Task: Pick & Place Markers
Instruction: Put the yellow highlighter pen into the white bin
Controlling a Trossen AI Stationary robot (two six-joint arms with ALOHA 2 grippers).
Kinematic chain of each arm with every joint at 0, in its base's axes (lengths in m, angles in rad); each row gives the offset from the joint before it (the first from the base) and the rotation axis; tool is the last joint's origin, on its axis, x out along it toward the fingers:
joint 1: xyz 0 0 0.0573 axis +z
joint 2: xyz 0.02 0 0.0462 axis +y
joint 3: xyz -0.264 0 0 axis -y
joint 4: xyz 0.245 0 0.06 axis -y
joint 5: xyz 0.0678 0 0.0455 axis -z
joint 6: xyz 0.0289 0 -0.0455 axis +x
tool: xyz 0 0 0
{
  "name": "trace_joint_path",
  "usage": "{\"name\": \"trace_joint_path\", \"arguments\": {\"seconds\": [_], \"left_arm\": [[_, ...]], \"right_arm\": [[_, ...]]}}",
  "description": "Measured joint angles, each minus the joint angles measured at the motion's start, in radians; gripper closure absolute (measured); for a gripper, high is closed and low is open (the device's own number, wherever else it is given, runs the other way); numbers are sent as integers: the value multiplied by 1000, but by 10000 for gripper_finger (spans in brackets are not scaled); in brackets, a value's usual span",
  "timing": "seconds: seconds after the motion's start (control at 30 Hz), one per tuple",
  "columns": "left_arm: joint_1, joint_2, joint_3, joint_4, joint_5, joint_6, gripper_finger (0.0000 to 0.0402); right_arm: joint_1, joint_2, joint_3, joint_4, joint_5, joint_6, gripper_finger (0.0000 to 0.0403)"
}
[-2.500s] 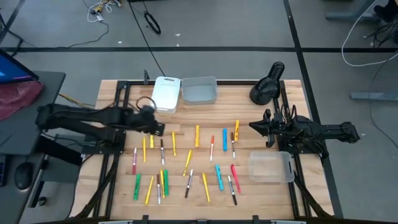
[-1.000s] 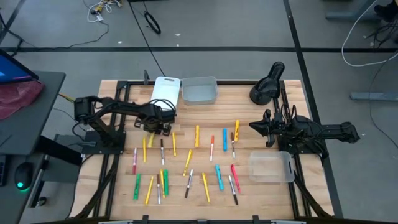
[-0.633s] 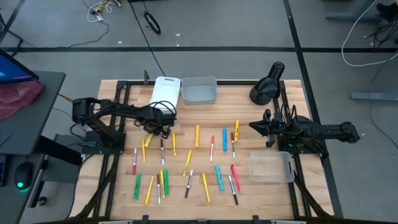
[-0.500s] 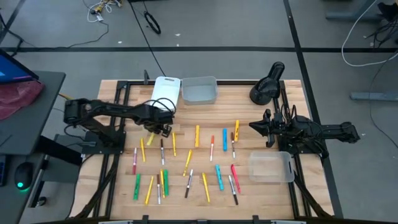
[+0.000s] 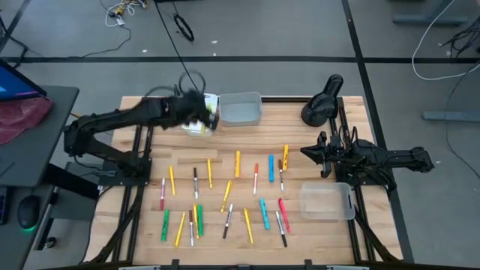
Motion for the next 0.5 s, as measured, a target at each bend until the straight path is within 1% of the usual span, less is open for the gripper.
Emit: {"name": "trace_joint_path", "arguments": {"seconds": [0.1, 0.2, 0.37, 0.5], "left_arm": [[89, 33, 51, 45, -47, 105, 339], [179, 72, 40, 52, -53, 168, 339], [288, 152, -24, 56, -50, 177, 339], [336, 219, -95, 91, -15, 177, 338]], "right_arm": [[0, 0, 0, 0, 0, 0, 376], [0, 0, 0, 0, 0, 0, 376], [0, 0, 0, 0, 0, 0, 376], [0, 0, 0, 0, 0, 0, 376]]}}
